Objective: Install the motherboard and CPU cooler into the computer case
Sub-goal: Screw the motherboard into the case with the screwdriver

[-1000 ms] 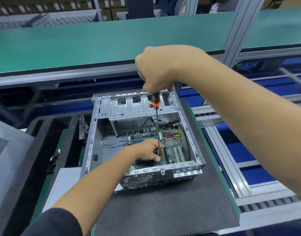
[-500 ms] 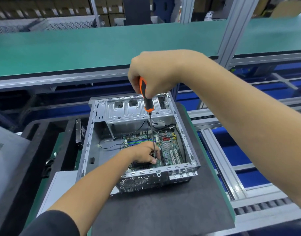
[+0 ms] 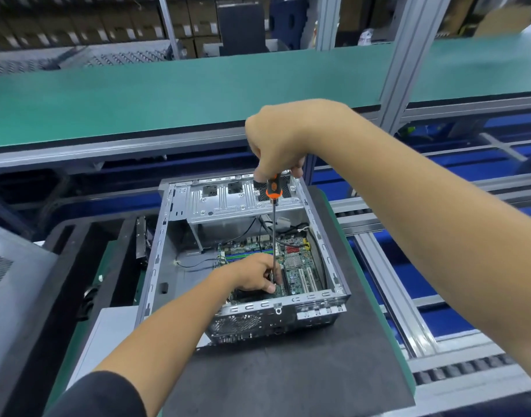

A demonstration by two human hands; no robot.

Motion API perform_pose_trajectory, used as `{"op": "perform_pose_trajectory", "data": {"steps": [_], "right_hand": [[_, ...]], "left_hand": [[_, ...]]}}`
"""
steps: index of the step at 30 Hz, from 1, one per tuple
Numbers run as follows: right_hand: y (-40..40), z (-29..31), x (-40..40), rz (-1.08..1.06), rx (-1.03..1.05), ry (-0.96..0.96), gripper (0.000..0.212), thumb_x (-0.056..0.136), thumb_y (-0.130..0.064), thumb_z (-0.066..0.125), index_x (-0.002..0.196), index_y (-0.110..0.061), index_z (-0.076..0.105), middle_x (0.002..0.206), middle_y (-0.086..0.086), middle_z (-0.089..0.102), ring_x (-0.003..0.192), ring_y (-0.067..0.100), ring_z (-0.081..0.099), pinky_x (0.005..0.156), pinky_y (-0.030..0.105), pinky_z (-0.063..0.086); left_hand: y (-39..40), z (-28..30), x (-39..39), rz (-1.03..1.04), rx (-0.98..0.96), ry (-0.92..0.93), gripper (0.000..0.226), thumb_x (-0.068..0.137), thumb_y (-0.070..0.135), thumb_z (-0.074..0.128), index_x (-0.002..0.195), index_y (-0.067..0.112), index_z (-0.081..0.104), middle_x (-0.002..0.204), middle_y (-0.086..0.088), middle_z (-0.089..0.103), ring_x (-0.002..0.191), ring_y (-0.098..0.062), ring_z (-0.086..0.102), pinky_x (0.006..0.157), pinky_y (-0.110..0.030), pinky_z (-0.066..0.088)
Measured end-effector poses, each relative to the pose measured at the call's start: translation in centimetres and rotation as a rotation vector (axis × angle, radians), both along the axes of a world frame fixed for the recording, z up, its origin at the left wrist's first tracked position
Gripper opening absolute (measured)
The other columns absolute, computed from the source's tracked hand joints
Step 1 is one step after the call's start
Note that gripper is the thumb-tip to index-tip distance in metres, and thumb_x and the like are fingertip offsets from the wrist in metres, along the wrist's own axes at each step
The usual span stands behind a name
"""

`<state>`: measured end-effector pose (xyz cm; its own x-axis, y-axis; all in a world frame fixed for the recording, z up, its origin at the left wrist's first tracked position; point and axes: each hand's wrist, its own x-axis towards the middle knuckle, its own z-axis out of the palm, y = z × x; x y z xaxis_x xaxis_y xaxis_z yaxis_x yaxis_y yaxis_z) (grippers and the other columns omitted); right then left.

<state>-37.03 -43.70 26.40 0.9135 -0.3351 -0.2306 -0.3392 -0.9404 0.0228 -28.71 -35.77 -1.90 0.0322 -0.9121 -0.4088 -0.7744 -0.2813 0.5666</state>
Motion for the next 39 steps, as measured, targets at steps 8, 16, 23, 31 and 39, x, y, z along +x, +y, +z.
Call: {"op": "perform_pose_trajectory", "data": {"steps": [8, 16, 23, 31, 39], "right_hand": [[-0.3, 0.4, -0.5, 0.100, 0.125, -0.080, 0.005, 0.083, -0.010, 0.065, 0.087, -0.013, 0.067, 0.064, -0.006, 0.067, 0.059, 0.010, 0.070, 0.053, 0.021, 0.048], [-0.5, -0.3, 0.1, -0.001, -0.008, -0.048, 0.026, 0.084, -0.019, 0.050, 0.059, -0.013, 0.047, 0.035, -0.005, 0.055, 0.054, 0.022, 0.070, 0.047, 0.022, 0.037], [0.2, 0.7, 0.4, 0.039, 0.104, 0.060, 0.012, 0.085, -0.014, 0.053, 0.088, -0.009, 0.063, 0.073, 0.001, 0.067, 0.066, 0.016, 0.072, 0.051, 0.022, 0.043], [-0.4, -0.7, 0.6, 0.080, 0.024, -0.057, 0.020, 0.085, -0.017, 0.049, 0.067, -0.010, 0.052, 0.050, 0.002, 0.067, 0.060, 0.016, 0.070, 0.059, 0.025, 0.047], [-0.4, -1.3, 0.6, 0.034, 0.117, -0.189, 0.022, 0.084, -0.013, 0.053, 0.063, -0.008, 0.045, 0.043, 0.004, 0.059, 0.044, 0.019, 0.067, 0.048, 0.022, 0.045]], "left_hand": [[0.1, 0.3, -0.1, -0.006, -0.012, 0.007, 0.016, 0.082, 0.015, 0.071, 0.097, 0.018, 0.067, 0.094, 0.015, 0.045, 0.088, -0.008, 0.043, 0.082, -0.022, 0.031], [0.0, 0.1, -0.2, 0.043, -0.016, 0.023, 0.015, 0.079, 0.017, 0.075, 0.091, 0.022, 0.068, 0.093, 0.018, 0.048, 0.085, -0.007, 0.046, 0.080, -0.024, 0.035], [0.2, -0.1, 0.1, 0.030, -0.020, 0.028, 0.014, 0.080, 0.018, 0.074, 0.090, 0.025, 0.066, 0.092, 0.020, 0.044, 0.086, -0.006, 0.046, 0.076, -0.023, 0.034], [0.1, 0.1, -0.1, 0.007, -0.043, 0.018, 0.017, 0.079, 0.015, 0.075, 0.096, 0.015, 0.070, 0.084, 0.016, 0.046, 0.079, -0.005, 0.045, 0.073, -0.021, 0.036], [0.0, 0.2, 0.0, 0.047, -0.019, 0.062, 0.014, 0.080, 0.017, 0.074, 0.093, 0.014, 0.069, 0.077, 0.003, 0.053, 0.075, -0.015, 0.052, 0.071, -0.029, 0.046]]}}
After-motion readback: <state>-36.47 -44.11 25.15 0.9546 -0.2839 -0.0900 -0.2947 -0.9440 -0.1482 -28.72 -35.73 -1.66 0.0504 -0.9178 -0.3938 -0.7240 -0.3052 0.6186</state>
